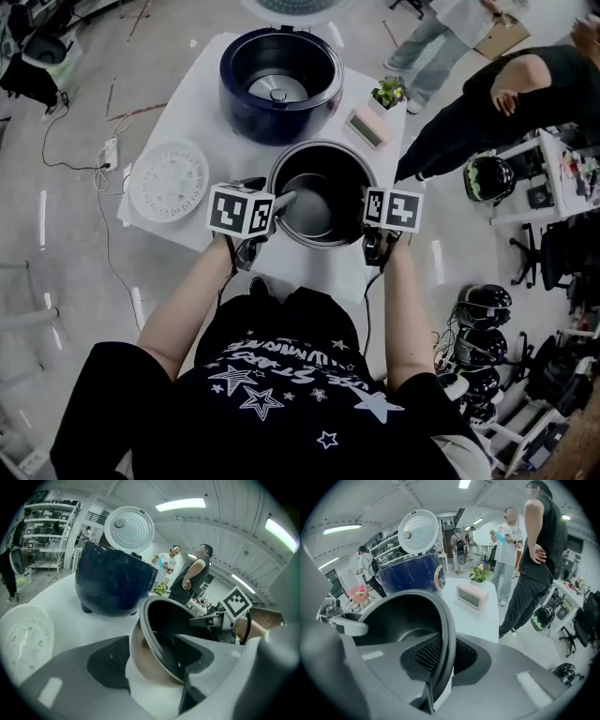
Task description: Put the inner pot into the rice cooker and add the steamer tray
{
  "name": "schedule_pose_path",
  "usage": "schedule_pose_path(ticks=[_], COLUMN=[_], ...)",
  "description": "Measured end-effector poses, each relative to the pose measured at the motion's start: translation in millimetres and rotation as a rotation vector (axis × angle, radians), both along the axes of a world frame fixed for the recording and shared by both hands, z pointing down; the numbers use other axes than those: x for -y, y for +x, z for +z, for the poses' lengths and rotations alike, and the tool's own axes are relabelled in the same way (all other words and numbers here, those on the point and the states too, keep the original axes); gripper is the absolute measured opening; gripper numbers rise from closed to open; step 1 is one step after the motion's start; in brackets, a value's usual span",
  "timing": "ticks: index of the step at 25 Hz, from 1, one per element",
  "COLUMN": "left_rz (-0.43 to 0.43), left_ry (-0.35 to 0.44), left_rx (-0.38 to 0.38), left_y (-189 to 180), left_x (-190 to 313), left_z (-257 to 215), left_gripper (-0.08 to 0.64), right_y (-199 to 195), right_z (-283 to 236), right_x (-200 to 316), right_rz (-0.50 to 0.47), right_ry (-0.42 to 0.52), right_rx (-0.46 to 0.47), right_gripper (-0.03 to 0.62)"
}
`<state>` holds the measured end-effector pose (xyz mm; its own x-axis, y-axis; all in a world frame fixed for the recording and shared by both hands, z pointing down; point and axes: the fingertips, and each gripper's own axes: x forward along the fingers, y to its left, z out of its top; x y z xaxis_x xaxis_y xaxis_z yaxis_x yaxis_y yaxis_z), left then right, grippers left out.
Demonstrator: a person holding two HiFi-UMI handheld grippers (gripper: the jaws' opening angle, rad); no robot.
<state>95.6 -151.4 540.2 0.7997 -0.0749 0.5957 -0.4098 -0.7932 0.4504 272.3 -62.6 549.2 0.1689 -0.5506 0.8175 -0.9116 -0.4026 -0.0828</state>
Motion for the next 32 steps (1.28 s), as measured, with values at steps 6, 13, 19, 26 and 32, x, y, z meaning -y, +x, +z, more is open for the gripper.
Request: schedule_pose_path(ticks=[6, 13, 19, 26, 32], left_rz=[-0.034, -0.173, -0.273, -0.322, -0.391], left_ry=[0.012, 0.07, 0.083, 0.222, 0.294], left_rx=[0.044, 0.167, 0.151, 0.131, 0.092], left_y=[-4.0, -20.3, -31.2, -31.9, -36.1], left_x=[-2.4, 3.7, -3.7, -10.6, 5.5], left_z=[7.1, 8.3, -9.2, -71.3, -122.0], left_gripper=[0.218, 0.119, 0.086, 0.084, 0.083], right_y=[-8.3, -20.1, -27.5, -25.0, -25.9], right_z=[-10.0, -27.4, -56.8, -109.2, -151.1], right_x=[-0.4, 8.7, 14.0, 9.7, 29.6], right_rz=[-0.023, -0.099, -0.201, -0.252, -0.291], right_ry=[0.036, 0.076, 0.146, 0.243, 0.347], right_rx=[-0.049, -0.123, -0.206, -0.23, -0.214], right_gripper=[0.071, 0.074, 0.074, 0.074, 0.075])
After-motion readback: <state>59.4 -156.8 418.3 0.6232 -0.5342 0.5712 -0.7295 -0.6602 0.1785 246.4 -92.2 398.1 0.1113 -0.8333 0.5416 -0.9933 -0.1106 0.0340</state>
